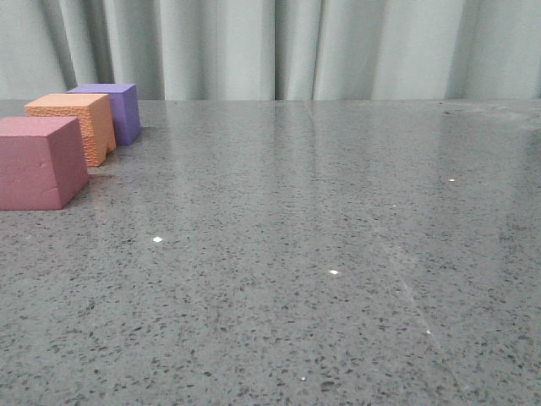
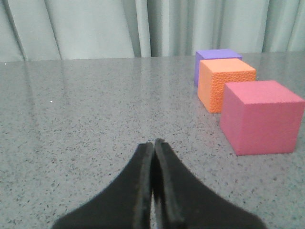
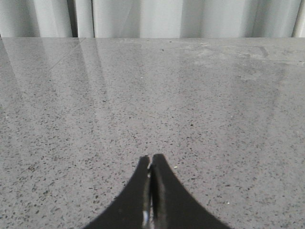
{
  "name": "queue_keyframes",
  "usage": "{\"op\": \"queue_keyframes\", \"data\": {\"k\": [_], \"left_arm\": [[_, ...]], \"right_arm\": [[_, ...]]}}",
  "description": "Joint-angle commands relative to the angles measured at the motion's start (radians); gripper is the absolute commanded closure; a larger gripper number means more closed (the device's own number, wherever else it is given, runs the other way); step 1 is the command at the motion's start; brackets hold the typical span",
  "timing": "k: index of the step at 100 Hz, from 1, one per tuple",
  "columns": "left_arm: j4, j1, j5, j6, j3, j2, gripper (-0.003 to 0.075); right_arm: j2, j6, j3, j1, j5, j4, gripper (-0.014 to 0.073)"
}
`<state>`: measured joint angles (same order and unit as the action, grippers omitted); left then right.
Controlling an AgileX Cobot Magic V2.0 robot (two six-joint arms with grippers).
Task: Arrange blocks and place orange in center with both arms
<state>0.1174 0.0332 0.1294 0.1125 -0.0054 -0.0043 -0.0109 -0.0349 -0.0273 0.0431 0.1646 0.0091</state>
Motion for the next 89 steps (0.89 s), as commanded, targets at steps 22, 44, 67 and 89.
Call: {"op": "queue_keyframes", "data": {"k": [22,44,67,89], "left_arm": [[0.022,-0.001,-0.139,0.027,0.056,-0.033,0.0739],[0.022,-0.001,-0.139,0.027,0.056,-0.033,0.0739],[0.022,-0.001,-0.139,0.027,0.056,-0.033,0.0739],[0.022,-0.001,-0.139,0.027,0.056,-0.033,0.0739]], "right_arm": [[-0.023,0.010,0.014,-0.004,-0.081,0.000,0.0661],[-0.023,0.010,0.014,-0.004,-0.081,0.000,0.0661],[-0.023,0.010,0.014,-0.004,-0.081,0.000,0.0661],[-0.023,0.010,0.014,-0.004,-0.081,0.000,0.0661]]}}
